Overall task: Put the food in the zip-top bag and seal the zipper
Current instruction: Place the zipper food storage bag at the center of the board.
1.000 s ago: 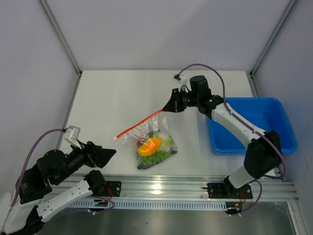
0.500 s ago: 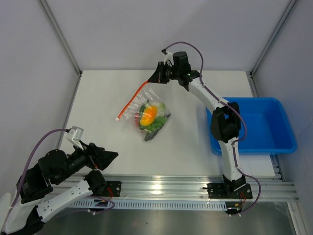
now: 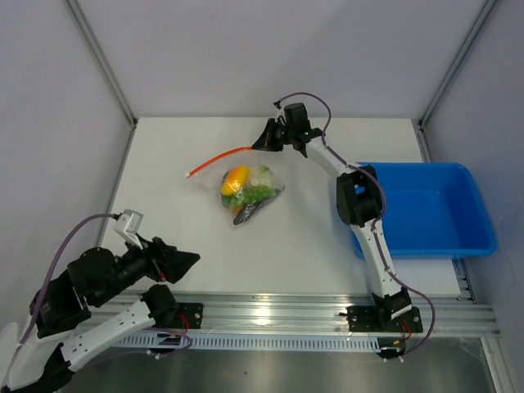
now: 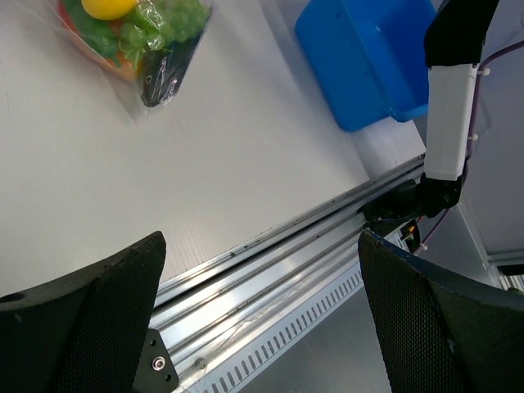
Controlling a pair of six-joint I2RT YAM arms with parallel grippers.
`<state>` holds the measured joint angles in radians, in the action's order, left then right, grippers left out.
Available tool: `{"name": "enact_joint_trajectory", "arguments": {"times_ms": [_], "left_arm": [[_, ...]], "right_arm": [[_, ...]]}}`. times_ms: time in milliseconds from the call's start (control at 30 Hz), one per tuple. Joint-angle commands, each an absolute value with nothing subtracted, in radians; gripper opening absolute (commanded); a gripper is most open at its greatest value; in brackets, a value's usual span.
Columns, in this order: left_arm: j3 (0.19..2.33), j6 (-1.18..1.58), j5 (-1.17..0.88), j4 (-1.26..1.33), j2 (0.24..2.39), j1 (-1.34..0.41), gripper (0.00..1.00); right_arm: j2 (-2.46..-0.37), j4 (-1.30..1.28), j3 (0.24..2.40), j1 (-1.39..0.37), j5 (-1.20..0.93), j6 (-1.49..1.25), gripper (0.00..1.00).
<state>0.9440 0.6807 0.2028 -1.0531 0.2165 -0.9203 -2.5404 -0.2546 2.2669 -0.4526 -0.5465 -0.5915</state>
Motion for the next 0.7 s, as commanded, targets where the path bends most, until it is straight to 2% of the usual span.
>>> {"name": "enact_joint_trajectory", "arguments": {"times_ms": [0, 133, 267, 367, 400, 433, 467, 500, 600, 667], "left_arm": [[0.936, 0.667, 0.189, -1.003, 0.258, -0.919, 0.99], [0.919, 0.672, 0.173, -0.979, 0.255, -0.919, 0.99], [0.904, 0.689, 0.173, -0.966, 0.235, -0.919, 1.0], [0.894, 0.696, 0.17, -0.956, 0.224, -0.919, 1.0], [0.893, 0.698, 0.169, -0.954, 0.219, -0.919, 0.99], [0.891, 0.703, 0.166, -0.954, 0.219, -0.919, 0.99], [0.891, 0.704, 0.164, -0.953, 0.218, -0.919, 0.99], [0.884, 0.707, 0.161, -0.953, 0.218, -0.919, 0.99], [0.868, 0.716, 0.144, -0.936, 0.204, -0.919, 1.0], [0.851, 0.724, 0.132, -0.925, 0.195, -0.919, 0.99]], "right_arm": [[-2.52, -0.201, 2.261, -0.459, -0.525, -0.597, 0.0], [-2.529, -0.227, 2.255, -0.445, -0.505, -0.571, 0.0], [-2.588, -0.308, 2.362, -0.439, -0.526, -0.523, 0.0], [-2.592, -0.351, 2.384, -0.437, -0.534, -0.486, 0.19], [-2.58, -0.365, 2.381, -0.439, -0.517, -0.479, 0.37], [-2.573, -0.37, 2.376, -0.437, -0.509, -0.466, 0.47], [-2.565, -0.373, 2.372, -0.439, -0.505, -0.46, 0.63], [-2.547, -0.383, 2.367, -0.437, -0.5, -0.454, 0.84], [-2.502, -0.412, 2.368, -0.436, -0.474, -0.431, 0.99], [-2.473, -0.451, 2.37, -0.436, -0.45, -0.399, 0.99]]}}
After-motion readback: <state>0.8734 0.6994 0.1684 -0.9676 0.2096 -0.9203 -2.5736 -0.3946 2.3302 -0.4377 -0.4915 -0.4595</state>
